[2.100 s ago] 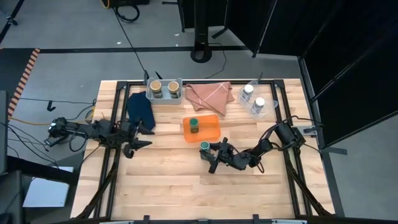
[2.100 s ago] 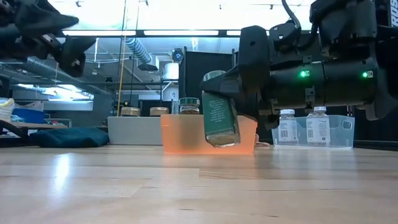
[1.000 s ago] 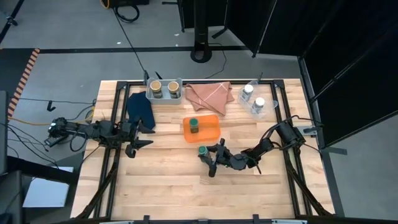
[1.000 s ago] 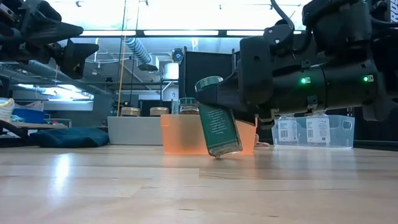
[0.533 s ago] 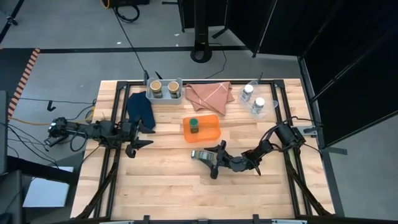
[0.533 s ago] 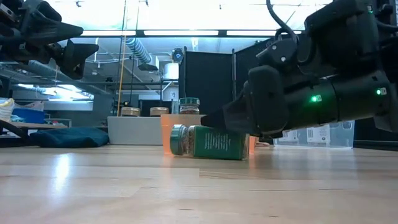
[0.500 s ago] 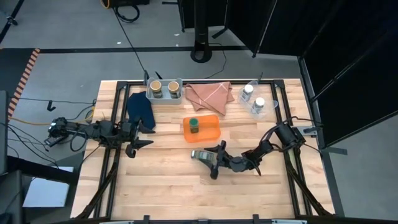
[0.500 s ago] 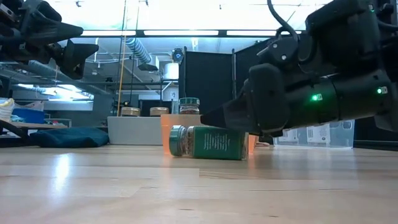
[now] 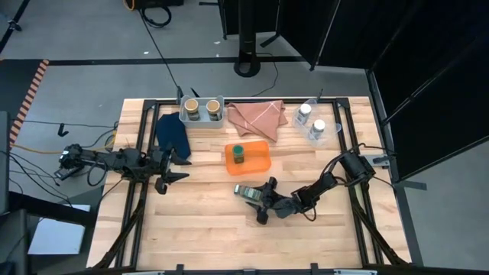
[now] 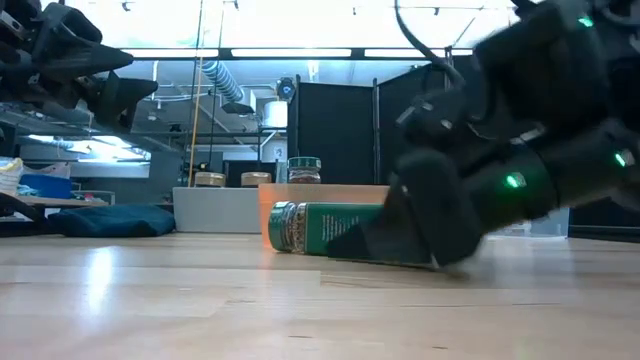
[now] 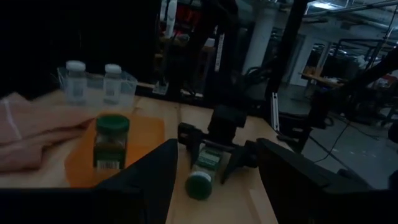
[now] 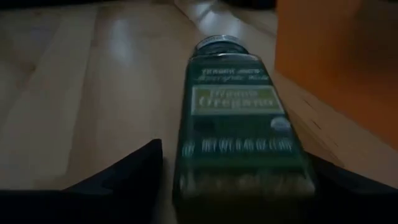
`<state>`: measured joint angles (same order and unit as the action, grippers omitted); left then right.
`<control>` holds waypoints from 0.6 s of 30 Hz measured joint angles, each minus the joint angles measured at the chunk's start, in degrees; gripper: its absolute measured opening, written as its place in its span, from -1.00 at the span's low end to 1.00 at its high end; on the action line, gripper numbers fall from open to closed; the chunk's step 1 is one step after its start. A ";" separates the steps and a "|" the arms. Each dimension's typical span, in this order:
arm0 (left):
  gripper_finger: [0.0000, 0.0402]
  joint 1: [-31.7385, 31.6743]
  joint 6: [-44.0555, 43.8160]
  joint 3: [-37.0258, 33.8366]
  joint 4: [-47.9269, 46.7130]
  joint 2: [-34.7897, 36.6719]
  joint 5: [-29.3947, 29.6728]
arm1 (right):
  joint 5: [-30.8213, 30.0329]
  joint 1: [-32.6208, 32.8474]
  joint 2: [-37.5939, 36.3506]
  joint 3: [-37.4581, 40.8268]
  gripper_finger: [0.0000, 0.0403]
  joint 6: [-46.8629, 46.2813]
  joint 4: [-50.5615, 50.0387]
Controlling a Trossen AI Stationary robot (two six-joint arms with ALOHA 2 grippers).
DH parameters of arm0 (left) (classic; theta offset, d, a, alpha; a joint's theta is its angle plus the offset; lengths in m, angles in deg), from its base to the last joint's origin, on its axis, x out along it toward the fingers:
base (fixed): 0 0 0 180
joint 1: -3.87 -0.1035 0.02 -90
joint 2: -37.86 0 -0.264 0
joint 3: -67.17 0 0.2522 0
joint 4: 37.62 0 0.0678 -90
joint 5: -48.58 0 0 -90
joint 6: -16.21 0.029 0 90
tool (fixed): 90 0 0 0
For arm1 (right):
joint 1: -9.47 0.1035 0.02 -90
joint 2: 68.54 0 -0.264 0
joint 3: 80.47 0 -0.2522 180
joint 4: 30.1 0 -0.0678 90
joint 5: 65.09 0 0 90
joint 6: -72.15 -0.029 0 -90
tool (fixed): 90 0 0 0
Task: Sort spices by type
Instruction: Put the green seasoning bottle into the orange bin
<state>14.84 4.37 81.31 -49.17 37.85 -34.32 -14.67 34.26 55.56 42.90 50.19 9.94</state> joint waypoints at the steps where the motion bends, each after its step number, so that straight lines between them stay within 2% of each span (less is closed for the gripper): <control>1: 0.11 0.00 -0.68 0.00 -0.43 -0.02 -0.02 | 1.08 -0.42 -0.35 -0.82 0.49 -1.72 -2.61; 9: 0.11 0.02 -1.92 0.00 -0.61 0.00 -0.20 | 2.36 -0.87 0.05 -4.56 0.45 1.46 -5.95; 18: 0.11 0.02 -1.92 -0.02 -0.58 -0.01 -0.12 | 2.86 -1.01 0.04 -5.25 0.28 -5.04 -6.83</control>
<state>14.86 2.45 81.29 -49.75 37.84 -34.45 -11.81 33.25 55.61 37.65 45.16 3.11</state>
